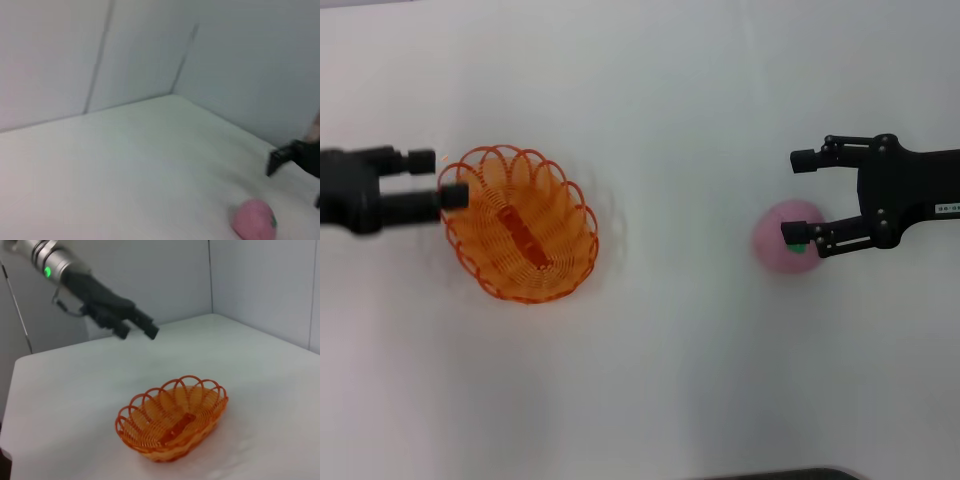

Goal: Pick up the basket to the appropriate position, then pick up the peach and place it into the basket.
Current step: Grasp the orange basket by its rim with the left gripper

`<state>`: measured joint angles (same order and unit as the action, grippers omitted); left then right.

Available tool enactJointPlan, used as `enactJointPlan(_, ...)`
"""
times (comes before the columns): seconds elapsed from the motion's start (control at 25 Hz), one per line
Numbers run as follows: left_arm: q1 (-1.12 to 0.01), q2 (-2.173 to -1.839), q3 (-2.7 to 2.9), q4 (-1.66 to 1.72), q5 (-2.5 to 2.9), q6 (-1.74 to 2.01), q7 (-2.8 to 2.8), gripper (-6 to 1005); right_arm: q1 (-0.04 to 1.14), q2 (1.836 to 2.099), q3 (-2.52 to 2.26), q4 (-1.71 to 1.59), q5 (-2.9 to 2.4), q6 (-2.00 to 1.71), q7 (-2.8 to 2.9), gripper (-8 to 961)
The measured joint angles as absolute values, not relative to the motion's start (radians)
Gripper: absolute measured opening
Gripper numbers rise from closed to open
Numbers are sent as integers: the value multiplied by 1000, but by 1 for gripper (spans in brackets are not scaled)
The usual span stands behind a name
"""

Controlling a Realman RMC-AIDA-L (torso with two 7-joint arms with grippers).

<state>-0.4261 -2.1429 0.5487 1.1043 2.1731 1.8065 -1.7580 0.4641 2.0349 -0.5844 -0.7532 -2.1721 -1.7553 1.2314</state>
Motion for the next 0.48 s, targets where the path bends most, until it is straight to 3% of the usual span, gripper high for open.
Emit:
enactJointPlan(0.28, -584, -2072, 694, 1209, 2285, 1788, -2118, 747, 478, 2046, -584, -753, -2174, -1763, 1234, 941)
enactJointPlan(0.48, -697, -2077, 806, 1201, 2472, 1684, -2234, 749, 482, 2053, -584, -753, -2172, -1764, 1234, 941)
